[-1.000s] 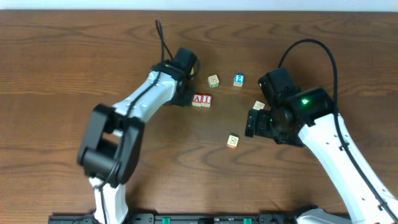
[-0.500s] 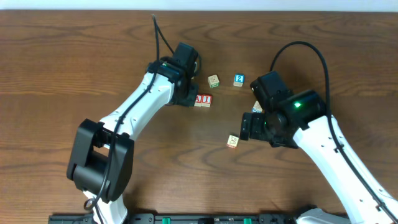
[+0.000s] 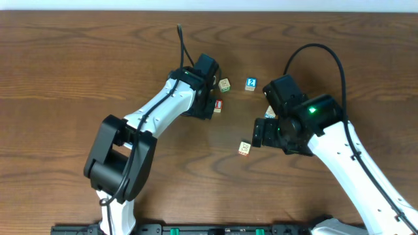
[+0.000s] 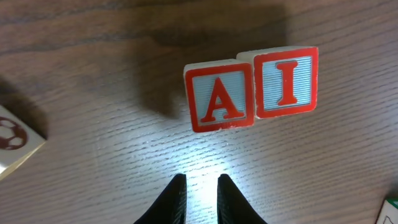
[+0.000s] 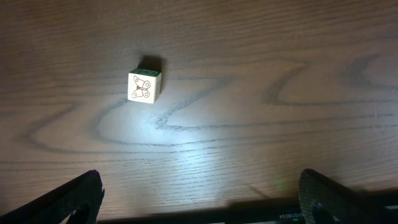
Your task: Spell out Ai2
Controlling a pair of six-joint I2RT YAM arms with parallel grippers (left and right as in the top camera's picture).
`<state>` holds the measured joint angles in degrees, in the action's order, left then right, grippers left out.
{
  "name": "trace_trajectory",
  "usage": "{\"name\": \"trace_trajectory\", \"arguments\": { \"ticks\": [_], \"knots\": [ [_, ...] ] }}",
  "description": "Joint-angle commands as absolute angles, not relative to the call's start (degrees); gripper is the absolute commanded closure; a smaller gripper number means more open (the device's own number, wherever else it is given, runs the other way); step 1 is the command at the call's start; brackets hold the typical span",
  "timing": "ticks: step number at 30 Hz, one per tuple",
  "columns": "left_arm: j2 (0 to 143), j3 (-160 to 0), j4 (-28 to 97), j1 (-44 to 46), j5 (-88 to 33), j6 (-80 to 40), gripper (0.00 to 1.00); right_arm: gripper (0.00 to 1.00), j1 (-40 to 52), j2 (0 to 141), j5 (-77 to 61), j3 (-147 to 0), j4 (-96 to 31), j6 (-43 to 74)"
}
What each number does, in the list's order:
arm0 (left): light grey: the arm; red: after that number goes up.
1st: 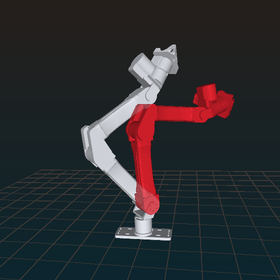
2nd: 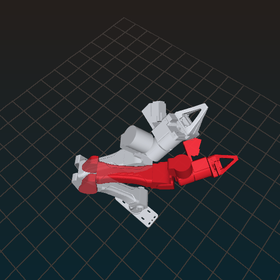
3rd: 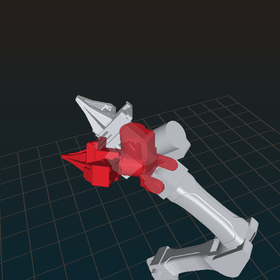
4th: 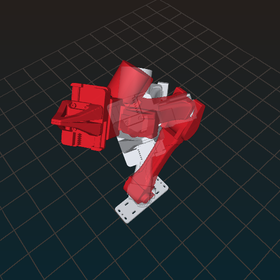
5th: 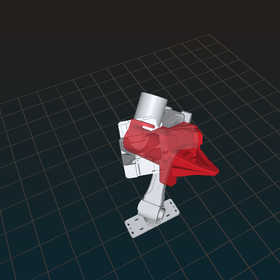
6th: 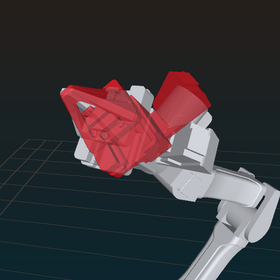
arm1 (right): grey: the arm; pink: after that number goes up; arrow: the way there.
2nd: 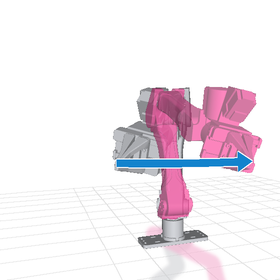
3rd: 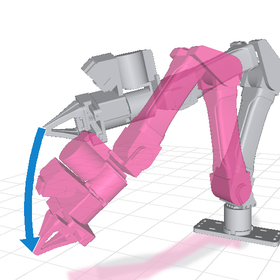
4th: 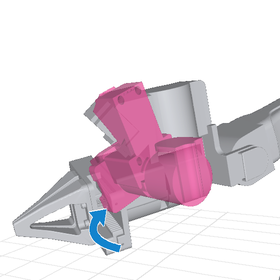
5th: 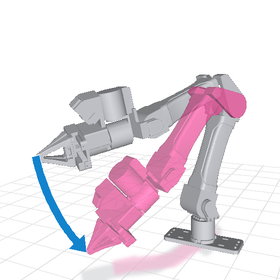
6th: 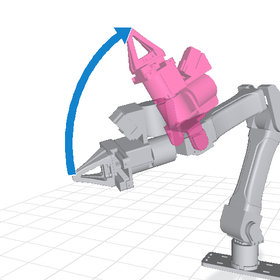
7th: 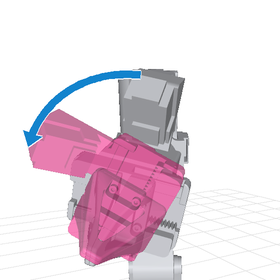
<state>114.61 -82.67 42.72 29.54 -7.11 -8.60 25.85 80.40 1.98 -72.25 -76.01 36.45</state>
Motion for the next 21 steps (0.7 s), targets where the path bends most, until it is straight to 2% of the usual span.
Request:
{"name": "trace_trajectory", "arguments": {
  "ticks": [1,21],
  "knots": [
    [116.1,-82.0,42.3,29.8,-7.1,-8.4,0.82,0.01,26.2,80.2,2.6,-71.9,-76.1,37.3],
    [116.6,-78.8,36.7,29.8,-6.9,-9.3,0.82,0.01,26.2,80.2,2.8,-71.9,-76.1,37.2]
  ]
}}
